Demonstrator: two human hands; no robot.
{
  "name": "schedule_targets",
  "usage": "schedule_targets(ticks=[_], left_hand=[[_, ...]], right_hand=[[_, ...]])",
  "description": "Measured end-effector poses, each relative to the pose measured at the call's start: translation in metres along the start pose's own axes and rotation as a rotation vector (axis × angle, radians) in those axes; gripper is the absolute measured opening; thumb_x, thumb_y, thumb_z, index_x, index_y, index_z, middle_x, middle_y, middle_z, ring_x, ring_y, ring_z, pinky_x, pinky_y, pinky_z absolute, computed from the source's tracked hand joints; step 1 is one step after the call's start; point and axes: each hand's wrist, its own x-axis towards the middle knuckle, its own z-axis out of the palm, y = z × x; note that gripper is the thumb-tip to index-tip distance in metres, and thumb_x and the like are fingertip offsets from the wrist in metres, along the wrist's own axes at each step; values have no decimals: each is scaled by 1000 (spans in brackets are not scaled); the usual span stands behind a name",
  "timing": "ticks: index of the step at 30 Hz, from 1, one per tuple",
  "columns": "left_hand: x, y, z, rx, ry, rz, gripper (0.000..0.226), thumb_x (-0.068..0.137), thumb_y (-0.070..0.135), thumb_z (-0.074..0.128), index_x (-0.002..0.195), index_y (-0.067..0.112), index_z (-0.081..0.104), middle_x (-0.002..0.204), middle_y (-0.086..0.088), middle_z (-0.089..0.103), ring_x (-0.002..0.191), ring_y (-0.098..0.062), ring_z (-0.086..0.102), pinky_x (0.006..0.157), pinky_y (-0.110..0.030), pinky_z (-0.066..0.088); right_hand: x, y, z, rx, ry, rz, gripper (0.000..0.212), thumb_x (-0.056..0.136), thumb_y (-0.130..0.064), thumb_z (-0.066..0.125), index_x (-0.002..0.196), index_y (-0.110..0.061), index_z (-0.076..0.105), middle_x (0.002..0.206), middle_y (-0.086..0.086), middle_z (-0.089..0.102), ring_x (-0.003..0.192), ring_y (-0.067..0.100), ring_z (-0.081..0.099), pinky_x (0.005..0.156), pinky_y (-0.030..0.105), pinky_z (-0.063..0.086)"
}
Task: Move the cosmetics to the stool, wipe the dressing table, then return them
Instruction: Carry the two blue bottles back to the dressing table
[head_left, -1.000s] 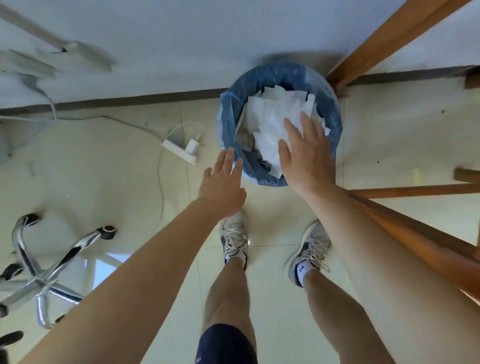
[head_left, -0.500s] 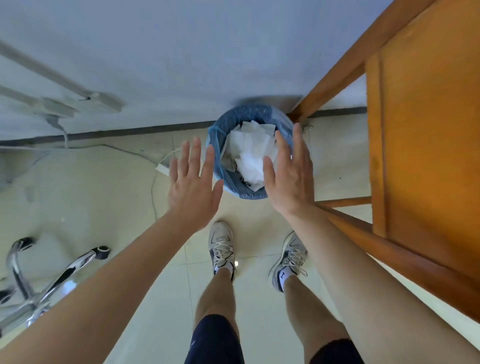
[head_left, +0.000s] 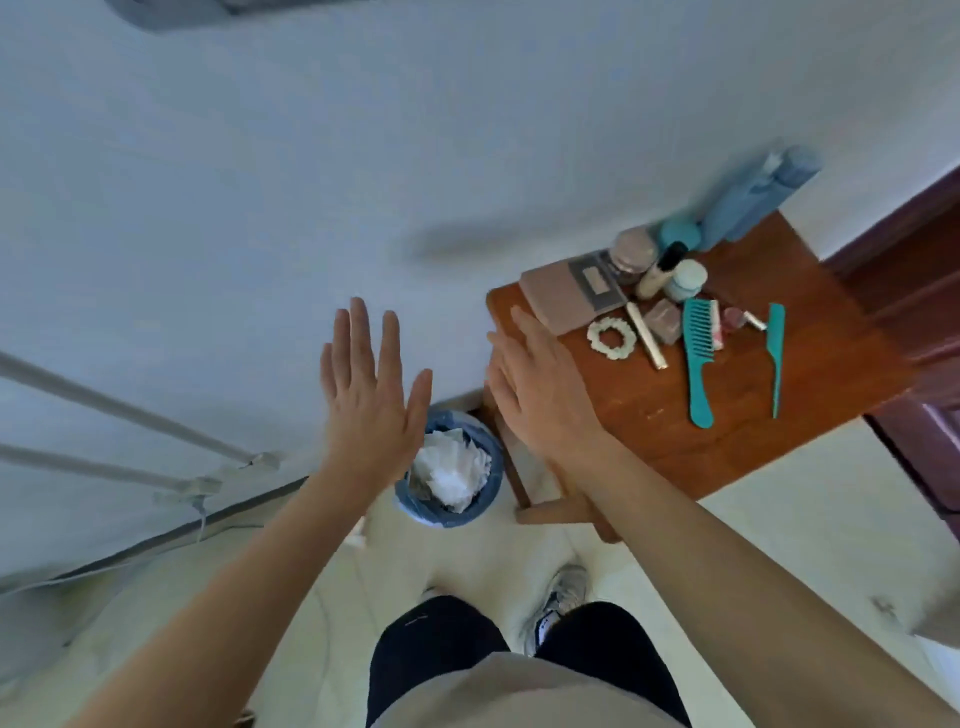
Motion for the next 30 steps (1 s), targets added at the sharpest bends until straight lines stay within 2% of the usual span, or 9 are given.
schedule_targets(ticks=[3, 8, 11, 14, 16, 19, 23, 27, 30], left_hand=[[31, 42, -23, -45, -11, 69, 66, 102, 44, 30, 154, 5, 18, 161, -22, 3, 150, -38, 1, 117, -59, 16], [76, 104, -21, -65, -96, 176, 67, 101, 51, 23, 157, 16, 8, 163, -12, -5, 151, -28, -9, 121, -53, 10], [88, 128, -1, 10, -146, 242, 69, 100, 55, 20, 157, 17, 5, 164, -10, -8, 150, -25, -12, 121, -50, 6], [98, 149, 28, 56, -211, 261, 72, 100, 57, 20, 156, 15, 4, 163, -5, -12, 149, -20, -16, 119, -45, 1], [112, 167, 51, 78, -247, 237, 74, 100, 58, 22, 156, 16, -1, 161, 1, -17, 146, -15, -21, 119, -42, -1], [142, 204, 81, 68, -276, 211, 74, 99, 59, 23, 156, 20, -4, 160, 6, -15, 145, -10, -19, 118, -39, -1], [205, 285, 122, -13, -346, 143, 74, 96, 62, 20, 157, 22, 2, 164, 6, -2, 149, -10, -9, 121, -36, 4], [258, 354, 163, -125, -329, 57, 70, 98, 52, 40, 155, 22, 13, 163, 4, 13, 150, -17, 11, 119, -39, 15], [279, 381, 194, -216, -342, -109, 74, 93, 48, 55, 153, 25, 18, 160, 4, 23, 146, -19, 23, 116, -41, 26]], right_hand=[[-4, 26, -53, -14, 143, 113, 46, 101, -31, 47, 143, -13, 44, 153, 16, 37, 142, 31, 33, 116, 43, 28], [-13, 96, -111, -73, 228, 317, 47, 102, -38, 43, 145, -21, 39, 157, 12, 29, 144, 30, 30, 115, 46, 30], [-22, 135, -117, 9, 285, 424, 44, 101, -35, 46, 142, -20, 41, 158, 13, 28, 145, 29, 28, 115, 45, 31], [-25, 177, -114, 187, 301, 619, 54, 101, -39, 49, 149, -24, 32, 162, 6, 19, 148, 25, 22, 117, 45, 32], [-19, 212, -115, 271, 294, 687, 59, 100, -42, 49, 152, -26, 27, 162, 3, 16, 148, 24, 25, 114, 46, 38], [-4, 266, -121, 378, 270, 696, 61, 100, -43, 49, 153, -29, 22, 162, -1, 14, 146, 22, 29, 111, 44, 42], [28, 352, -145, 385, 275, 640, 64, 100, -42, 48, 155, -28, 18, 162, 2, 17, 150, 21, 19, 117, 41, 31], [71, 423, -160, 396, 272, 572, 68, 98, -40, 52, 155, -23, 18, 160, 5, 24, 148, 21, 24, 118, 42, 30], [95, 455, -151, 451, 241, 538, 78, 94, -40, 60, 155, -22, 15, 159, 7, 27, 146, 23, 28, 116, 40, 29]])
